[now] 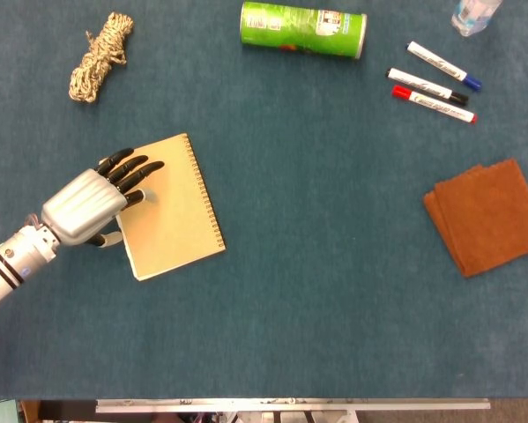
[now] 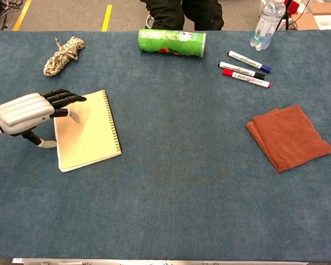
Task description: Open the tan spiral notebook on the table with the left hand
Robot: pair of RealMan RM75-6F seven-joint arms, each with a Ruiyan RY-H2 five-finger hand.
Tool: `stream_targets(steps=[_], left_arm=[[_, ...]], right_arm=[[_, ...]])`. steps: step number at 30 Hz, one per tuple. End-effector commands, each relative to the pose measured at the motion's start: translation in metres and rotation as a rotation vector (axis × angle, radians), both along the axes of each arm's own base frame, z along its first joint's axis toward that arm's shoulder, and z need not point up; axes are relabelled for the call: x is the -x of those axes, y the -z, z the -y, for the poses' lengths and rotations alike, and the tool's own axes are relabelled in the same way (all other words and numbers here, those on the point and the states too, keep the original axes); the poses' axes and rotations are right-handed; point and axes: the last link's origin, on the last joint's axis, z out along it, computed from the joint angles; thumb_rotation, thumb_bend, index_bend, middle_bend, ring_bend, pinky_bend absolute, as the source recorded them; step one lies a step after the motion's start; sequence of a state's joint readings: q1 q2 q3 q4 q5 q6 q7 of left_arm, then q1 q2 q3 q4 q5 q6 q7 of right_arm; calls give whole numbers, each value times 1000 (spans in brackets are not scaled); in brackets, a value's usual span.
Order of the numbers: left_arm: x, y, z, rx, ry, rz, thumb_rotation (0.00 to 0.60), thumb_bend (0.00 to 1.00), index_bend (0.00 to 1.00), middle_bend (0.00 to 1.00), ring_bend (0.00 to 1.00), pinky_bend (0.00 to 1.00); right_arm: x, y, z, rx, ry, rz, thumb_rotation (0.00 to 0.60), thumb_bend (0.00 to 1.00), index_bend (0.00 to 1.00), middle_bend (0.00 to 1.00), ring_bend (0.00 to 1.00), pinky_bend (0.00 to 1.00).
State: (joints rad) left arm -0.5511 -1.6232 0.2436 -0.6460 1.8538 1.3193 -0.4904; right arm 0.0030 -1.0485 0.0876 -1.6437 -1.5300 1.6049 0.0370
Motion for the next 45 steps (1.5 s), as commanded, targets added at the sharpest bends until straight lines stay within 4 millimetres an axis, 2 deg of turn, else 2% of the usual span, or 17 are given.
stream_targets(steps=[1,9,23,31,39,45], left_arm=[[0,2,-1,1,-15,11,600,156,296,27,0,0],[6,4,-1,3,-53,14,600,155,296,27,0,0],[-9,17,-1,46,-147,182,600,171,358,39,0,0],[-26,26,-2,61,-174,288,600,248,359,48,0,0],[-53,33,-8,76,-191,407,600,314,365,60,0,0],[-71,41,-8,116,-211,445,600,364,501,115,0,0]], right_arm=[[0,0,0,2,1,-1,600,188,442,361,256,330],[-1,-1,-1,6,-1,-3,600,187,442,361,255,330],[-1,-4,-6,31,3,-1,600,188,442,361,252,330],[-1,-6,-6,39,-1,0,600,187,442,361,250,329],[0,-8,-7,48,-1,2,600,188,442,361,244,318],[2,-9,-7,52,-2,6,600,188,442,361,240,318]])
